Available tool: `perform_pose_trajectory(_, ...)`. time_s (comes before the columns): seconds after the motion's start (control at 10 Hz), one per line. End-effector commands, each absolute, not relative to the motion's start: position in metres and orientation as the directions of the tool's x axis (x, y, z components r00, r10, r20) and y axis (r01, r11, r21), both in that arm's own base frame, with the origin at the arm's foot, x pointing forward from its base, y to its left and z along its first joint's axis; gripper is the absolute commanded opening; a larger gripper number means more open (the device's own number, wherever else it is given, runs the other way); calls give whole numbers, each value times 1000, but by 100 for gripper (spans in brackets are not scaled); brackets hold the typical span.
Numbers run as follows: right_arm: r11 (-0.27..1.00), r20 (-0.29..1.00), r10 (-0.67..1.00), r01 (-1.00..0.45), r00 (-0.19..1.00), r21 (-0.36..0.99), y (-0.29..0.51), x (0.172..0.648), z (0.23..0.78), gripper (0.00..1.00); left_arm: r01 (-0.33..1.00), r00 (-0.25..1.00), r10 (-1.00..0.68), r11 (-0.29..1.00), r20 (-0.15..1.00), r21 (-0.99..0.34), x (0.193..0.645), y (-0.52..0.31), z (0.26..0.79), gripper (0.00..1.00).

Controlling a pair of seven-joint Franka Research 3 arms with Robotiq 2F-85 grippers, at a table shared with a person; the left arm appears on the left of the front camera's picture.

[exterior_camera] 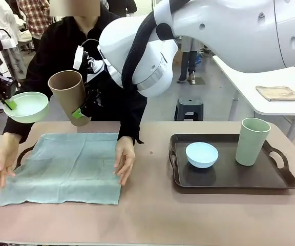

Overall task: Set up a tray with a mat and arrange the tableware.
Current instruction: Place the Picnic Bowl and Reusable plastic cup back onto the Handle tray in front of the human's position.

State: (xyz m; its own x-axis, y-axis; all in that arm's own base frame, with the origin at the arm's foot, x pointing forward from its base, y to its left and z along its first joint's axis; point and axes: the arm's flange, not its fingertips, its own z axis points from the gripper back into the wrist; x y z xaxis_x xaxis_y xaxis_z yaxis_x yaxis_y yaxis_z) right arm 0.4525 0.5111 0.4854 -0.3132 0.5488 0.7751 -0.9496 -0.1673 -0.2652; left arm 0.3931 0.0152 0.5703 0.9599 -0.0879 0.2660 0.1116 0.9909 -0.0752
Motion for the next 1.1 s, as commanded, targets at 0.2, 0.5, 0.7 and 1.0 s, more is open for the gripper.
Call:
perform_pose_trajectory(0.2, -172, 779, 537, -946, -323, -274, 514, 456, 487, 0, 112, 956, -86, 991, 281, -76, 393, 14, 572, 0)
perform_pose_trajectory(0.5, -172, 779, 537, -946, -323, -274, 514, 456, 487, 0, 112, 956, -86, 991, 281, -76, 393, 14, 572, 0)
perform_pose_trajectory(0.7, -172, 779, 537, -946, -323, -274, 514, 456, 487, 0, 112, 956, -86, 991, 281, -76, 393, 14, 572, 0)
perform_pose_trajectory(1.0, -172, 779, 537, -946, -323, -274, 514, 456, 487, 0, 112, 956, -86, 991, 281, -76, 393, 14, 572, 0)
